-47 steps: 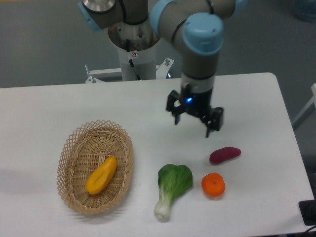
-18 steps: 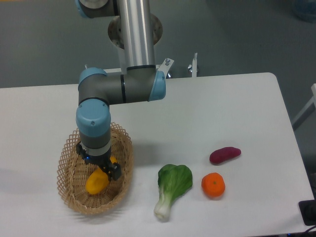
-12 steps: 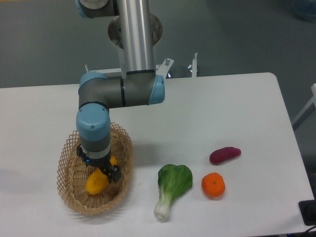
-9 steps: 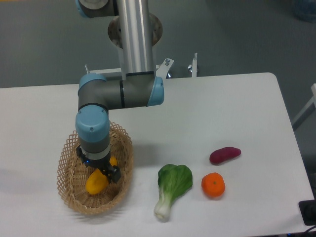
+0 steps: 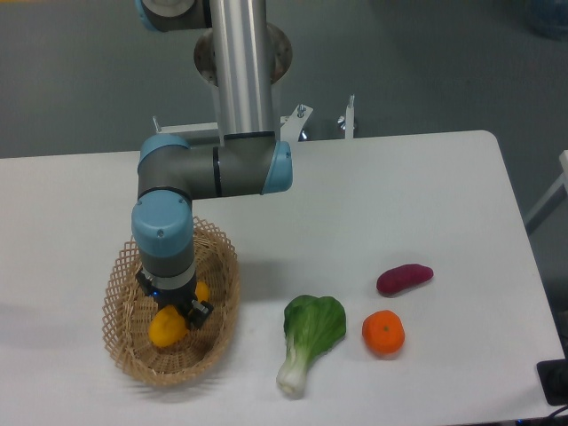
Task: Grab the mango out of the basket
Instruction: 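Lower the gripper around the yellow mango and close on it, then lift the grasped mango up out of the basket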
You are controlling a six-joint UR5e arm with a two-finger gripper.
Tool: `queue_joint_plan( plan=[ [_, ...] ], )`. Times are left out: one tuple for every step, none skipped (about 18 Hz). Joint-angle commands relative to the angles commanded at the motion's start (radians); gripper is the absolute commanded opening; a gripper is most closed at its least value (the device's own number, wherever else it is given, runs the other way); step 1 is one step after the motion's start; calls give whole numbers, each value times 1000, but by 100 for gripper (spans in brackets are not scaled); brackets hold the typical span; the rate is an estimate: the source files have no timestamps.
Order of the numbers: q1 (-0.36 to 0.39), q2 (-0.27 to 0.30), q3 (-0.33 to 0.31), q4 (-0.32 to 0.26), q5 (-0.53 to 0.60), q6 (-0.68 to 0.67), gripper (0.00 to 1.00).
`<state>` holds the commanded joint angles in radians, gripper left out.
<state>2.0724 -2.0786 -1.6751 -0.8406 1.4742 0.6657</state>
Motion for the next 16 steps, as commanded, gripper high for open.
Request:
queue_joint_plan(
  plan=[
    [0, 2, 2, 0, -2, 2, 41],
    [0, 6, 3, 2, -2, 3, 41],
    [0, 12, 8, 0, -2, 6, 41],
    [0, 21, 9, 0, -3, 11, 41],
    [0, 32, 14, 0, -3, 12, 41],
    [2, 44, 23, -2, -3, 12, 41],
    [6, 55, 34, -6, -5, 11, 41],
    [12, 70, 43, -8, -6, 12, 41],
    [29, 89, 51, -8, -8, 12, 41],
    [50, 103, 60, -15, -9, 15, 41],
    [61, 116, 67, -17, -9, 26, 41],
    [74, 130, 75, -17, -11, 49, 41],
    [101, 146, 80, -21, -12, 75, 41],
    [127, 164, 80, -26, -14, 99, 41],
    [149, 175, 81, -44, -15, 116, 41],
    [176, 184, 81, -69, -20, 141, 41]
  ],
)
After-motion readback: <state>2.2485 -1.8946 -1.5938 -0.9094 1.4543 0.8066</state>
